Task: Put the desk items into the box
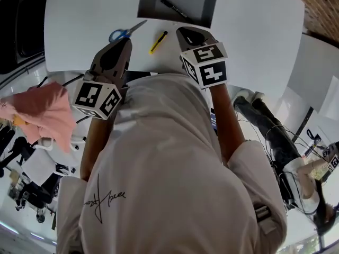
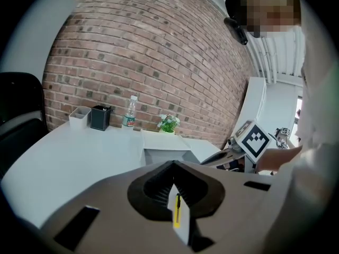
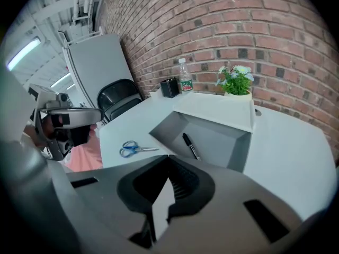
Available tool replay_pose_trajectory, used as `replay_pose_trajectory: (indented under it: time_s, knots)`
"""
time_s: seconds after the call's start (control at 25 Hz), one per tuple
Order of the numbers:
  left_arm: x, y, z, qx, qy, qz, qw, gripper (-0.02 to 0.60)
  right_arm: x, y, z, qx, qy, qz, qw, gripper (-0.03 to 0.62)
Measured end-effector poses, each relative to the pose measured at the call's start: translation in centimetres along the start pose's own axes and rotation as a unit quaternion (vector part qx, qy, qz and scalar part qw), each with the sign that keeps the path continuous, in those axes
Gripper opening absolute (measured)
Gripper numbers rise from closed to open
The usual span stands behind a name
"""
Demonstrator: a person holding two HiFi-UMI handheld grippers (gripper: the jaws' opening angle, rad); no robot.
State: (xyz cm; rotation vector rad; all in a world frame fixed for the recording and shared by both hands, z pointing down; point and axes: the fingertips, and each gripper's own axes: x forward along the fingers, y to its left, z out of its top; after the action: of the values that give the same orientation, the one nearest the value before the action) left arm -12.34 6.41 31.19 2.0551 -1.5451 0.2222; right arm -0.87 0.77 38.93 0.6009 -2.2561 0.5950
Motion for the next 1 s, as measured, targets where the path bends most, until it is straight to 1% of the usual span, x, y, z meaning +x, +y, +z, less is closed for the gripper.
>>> replay_pose_trajectory:
  time_s: [0.08,0.2,0.28,0.36,0.44,0.52,0.64,0.84,1.0]
  knots:
    - [-0.4,0.9,-0.5,0.012,0.010,0.009,0.9998,0.006,0.2,0.3,0.0,0.000,0.000,0.004,1.000,0.028]
    - [-0.8,2.3,-1.3,0.040,0.031,0.024,0.9985,0.006,0.5,0.7,-0.1,-0.003,0.002,0.010,1.000,0.028]
    - [-0.9,2.8,-2.1,0.054,0.046,0.019,0.9973,0.006,0.8,1.0,-0.2,-0.004,0.004,0.015,1.000,0.028]
    - [-1.0,3.2,-3.3,0.061,0.068,0.007,0.9958,0.006,1.1,1.2,-0.3,-0.004,0.006,0.019,1.000,0.028]
    - [-1.0,3.7,-4.5,0.075,0.092,0.002,0.9930,0.006,1.2,1.3,-0.5,-0.002,0.009,0.022,1.000,0.028]
    - [-1.1,4.5,-5.3,0.088,0.110,0.005,0.9901,0.006,1.3,1.3,-0.5,-0.003,0.011,0.022,1.000,0.028]
    - [-1.1,6.0,-6.3,0.100,0.134,0.011,0.9859,0.008,1.5,1.4,-0.3,-0.006,0.012,0.024,1.000,0.028]
    - [-0.7,7.3,-7.7,0.131,0.169,0.011,0.9768,0.008,1.5,1.4,-0.8,-0.008,0.020,0.026,0.999,0.028]
    - [-0.2,8.5,-8.7,0.136,0.192,0.014,0.9719,0.008,1.8,1.5,-1.0,-0.006,0.024,0.026,0.999,0.028]
